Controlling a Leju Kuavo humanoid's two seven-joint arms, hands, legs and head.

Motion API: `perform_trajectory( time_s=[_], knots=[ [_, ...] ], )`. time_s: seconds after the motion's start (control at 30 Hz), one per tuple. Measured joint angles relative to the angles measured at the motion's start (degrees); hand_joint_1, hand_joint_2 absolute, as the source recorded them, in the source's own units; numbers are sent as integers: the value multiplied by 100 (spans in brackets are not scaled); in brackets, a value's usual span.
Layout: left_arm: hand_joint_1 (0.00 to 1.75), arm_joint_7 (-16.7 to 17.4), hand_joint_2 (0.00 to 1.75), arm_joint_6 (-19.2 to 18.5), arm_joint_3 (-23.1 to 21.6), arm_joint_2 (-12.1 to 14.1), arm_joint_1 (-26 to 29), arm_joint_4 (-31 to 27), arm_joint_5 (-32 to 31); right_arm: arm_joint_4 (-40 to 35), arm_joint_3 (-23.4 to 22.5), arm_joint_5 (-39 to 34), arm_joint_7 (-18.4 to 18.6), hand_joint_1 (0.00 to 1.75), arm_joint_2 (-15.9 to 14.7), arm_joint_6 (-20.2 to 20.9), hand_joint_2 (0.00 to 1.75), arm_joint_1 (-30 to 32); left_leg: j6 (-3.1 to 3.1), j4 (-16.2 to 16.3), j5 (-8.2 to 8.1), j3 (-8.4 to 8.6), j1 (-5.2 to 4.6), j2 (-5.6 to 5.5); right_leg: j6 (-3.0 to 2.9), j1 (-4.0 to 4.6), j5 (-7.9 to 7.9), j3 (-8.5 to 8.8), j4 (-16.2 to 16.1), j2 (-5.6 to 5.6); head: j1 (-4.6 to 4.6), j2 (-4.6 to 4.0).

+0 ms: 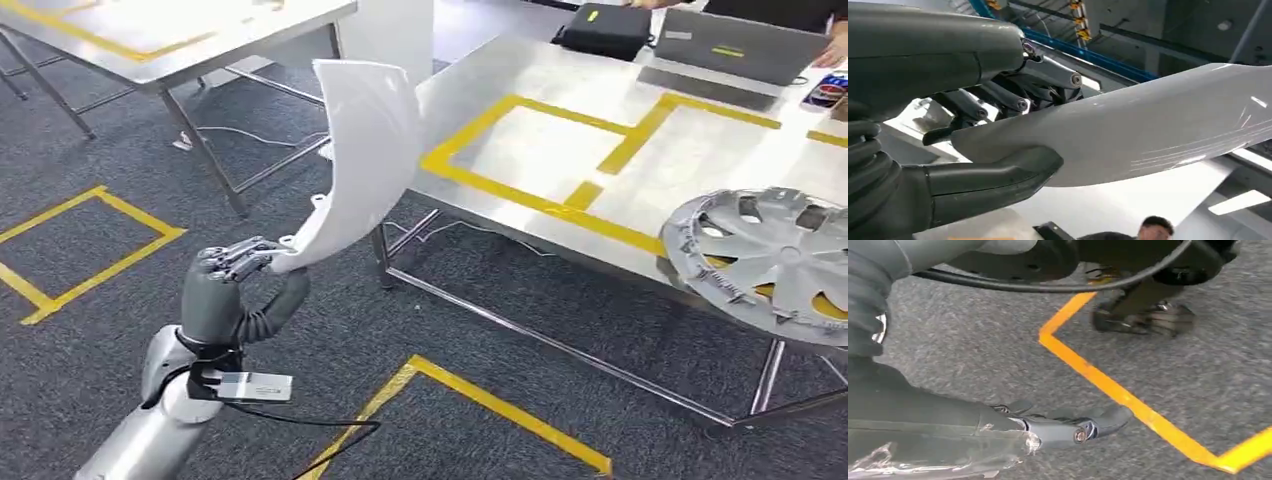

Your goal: Take the parts from the cabinet and place them on the table.

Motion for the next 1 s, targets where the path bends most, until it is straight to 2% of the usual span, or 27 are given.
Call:
perform_trajectory(
  time_s=[0.03, 0.07, 0.1, 0.17, 0.2, 0.23, 0.27, 0.3, 0.33, 0.37, 0.4, 0.43, 0.47, 0.5, 0.53, 0.6, 0.63, 0.67, 0.7, 0.73, 0.77, 0.83, 0.87, 0.9, 0.93, 0.97, 1.0],
  knots=[
    [175, -4, 175, -33, -4, 2, 4, 13, 13, 9, 9, 13, -9, 0, 0, 2, 175, -25, -39, -9, -102, 68, -30, 26, -93, 24, 13, 43, 6, -73, -9, 0],
    [175, -7, 175, -68, -9, 7, -30, 22, 15, 9, 18, 28, -33, 0, 0, 13, 175, -33, -83, -59, -176, 123, -15, 72, -130, 48, -6, 133, 19, 52, -59, -2],
    [175, -4, 175, -101, -29, 2, -66, 26, 13, 9, 33, 55, -53, 0, -2, 11, 175, -49, -141, -20, -137, 210, 12, 96, -183, 46, -44, 144, -10, 115, -59, 0],
    [175, 53, 175, -182, -57, -15, -194, 63, -11, 4, 44, 111, -96, 0, -4, 11, 175, -96, -189, 142, -83, 165, 39, 65, -256, 28, -103, 273, -34, 256, -52, 0],
    [175, 82, 175, -201, -83, -24, -257, 107, -50, 4, 46, 137, -118, 0, -11, 2, 175, -106, -196, 449, -19, 12, 47, -64, -312, 30, -144, 334, -44, 286, -52, -2],
    [175, 123, 175, -201, -96, -26, -297, 147, -70, 4, 48, 173, -125, 0, -15, 0, 175, -112, -199, 830, -84, -248, 46, -127, -340, 30, -193, 380, -50, 338, -64, 0],
    [175, 159, 175, -201, -105, -28, -332, 214, -131, 4, 54, 192, -129, 0, -15, -9, 175, -129, -211, 1212, -263, -545, 46, -163, -352, 30, -248, 433, -50, 400, -87, 0],
    [175, 190, 175, -201, -120, -28, -344, 252, -173, 4, 61, 214, -127, 0, -15, -9, 175, -132, -217, 1519, -521, -834, 45, -188, -361, 33, -306, 495, -50, 472, -74, 0],
    [175, 247, 175, -197, -147, -26, -356, 358, -225, 4, 83, 251, -125, 0, -15, -9, 175, -126, -209, 1676, -725, -1048, 38, -204, -365, 34, -362, 564, -50, 537, -83, -2],
    [175, 267, 175, -194, -151, -28, -380, 402, -236, 4, 92, 282, -116, 0, -15, -9, 175, -116, -191, 1664, -782, -1190, 30, -209, -363, 34, -424, 649, -50, 608, -79, -2],
    [175, 288, 175, -194, -157, -28, -422, 448, -251, 6, 96, 297, -96, 0, -15, -5, 175, -97, -174, 1525, -707, -1247, 26, -210, -360, 34, -489, 735, -51, 669, -83, -2],
    [175, 315, 175, -194, -168, -28, -473, 538, -269, 6, 112, 315, -90, 0, -9, 0, 175, -80, -156, 1266, -542, -1236, 20, -215, -354, 32, -552, 832, -53, 724, -79, -2],
    [175, 339, 175, -194, -179, -28, -522, 599, -291, 9, 133, 319, -79, 0, -7, 0, 175, -73, -129, 896, -197, -1188, 12, -234, -342, 28, -624, 926, -54, 783, -81, -2],
    [175, 365, 175, -188, -186, -28, -557, 657, -314, 9, 142, 321, -72, 0, -2, 0, 175, -63, -103, 492, 348, -1138, 6, -310, -315, 24, -691, 969, -68, 830, -83, 0],
    [175, 395, 175, -177, -188, -28, -583, 738, -345, 24, 144, 324, -59, 0, 2, 0, 175, -66, -83, 106, 800, -1175, 3, -433, -278, 39, -756, 1047, -34, 882, -94, 0],
    [175, 485, 175, -175, -216, -39, -609, 804, -383, 24, 146, 332, -24, 0, 2, -4, 175, -64, -52, 37, 806, -1070, -21, -431, -204, 26, -845, 1077, -202, 964, -88, 0],
    [175, 545, 175, -166, -234, -57, -658, 820, -380, 24, 146, 337, -28, 0, 2, -11, 175, -48, -9, -29, 791, -1035, -18, -420, -155, 33, -783, 1185, -160, 963, -83, 0],
    [175, 583, 175, -162, -243, -90, -725, 850, -374, 24, 146, 350, -26, 0, 0, -11, 175, -38, 38, -36, 788, -959, -5, -385, -129, 43, -828, 1260, -267, 957, -79, 0],
    [175, 608, 175, -157, -247, -116, -772, 868, -376, 24, 146, 356, -28, 0, -13, -18, 175, -43, 67, -48, 762, -856, 15, -362, -86, 52, -879, 1257, -217, 814, -79, 0],
    [175, 614, 175, -151, -251, -125, -801, 898, -382, 24, 149, 363, -28, 0, -11, -26, 175, -72, 104, -48, 710, -786, 13, -337, -54, 62, -891, 1146, 46, 603, -53, 0],
    [175, 619, 175, -151, -258, -127, -822, 927, -389, 24, 151, 365, -28, 0, -11, -26, 175, -94, 115, -48, 656, -733, 7, -315, -28, 45, -953, 880, 477, 495, -59, 0],
    [175, 638, 175, -151, -269, -127, -827, 1001, -389, 24, 168, 376, -28, 0, -9, -24, 175, -99, 120, -48, 537, -625, 5, -272, -6, 36, -1246, 342, 1198, 414, -59, 0],
    [175, 667, 175, -146, -278, -133, -831, 1045, -385, 24, 179, 382, -31, 0, -9, -24, 175, -79, 125, -48, 466, -546, 5, -263, 13, 35, -1357, 139, 1361, 401, -57, 0],
    [175, 732, 175, -144, -278, -136, -851, 1099, -385, 24, 179, 398, -44, 0, -9, -24, 175, -58, 122, -48, 394, -447, 6, -262, 28, 30, -1281, 70, 1264, 400, -59, 0],
    [175, 776, 175, -138, -278, -138, -893, 1161, -380, 24, 179, 411, -48, 0, -9, -22, 175, -52, 116, -48, 325, -348, 7, -262, 31, 28, -1080, 106, 989, 398, -59, 0],
    [175, 826, 175, -133, -275, -140, -953, 1233, -378, 24, 181, 428, -50, 0, -9, -22, 175, -53, 105, -48, 256, -242, 10, -260, 28, 28, -773, 204, 572, 391, -59, 0],
    [175, 866, 175, -129, -271, -151, -1018, 1336, -378, 24, 184, 450, -50, 0, -9, -22, 175, -53, 91, -50, 184, -149, 14, -246, 26, 27, -376, 321, 113, 356, -57, 0]
  ],
)
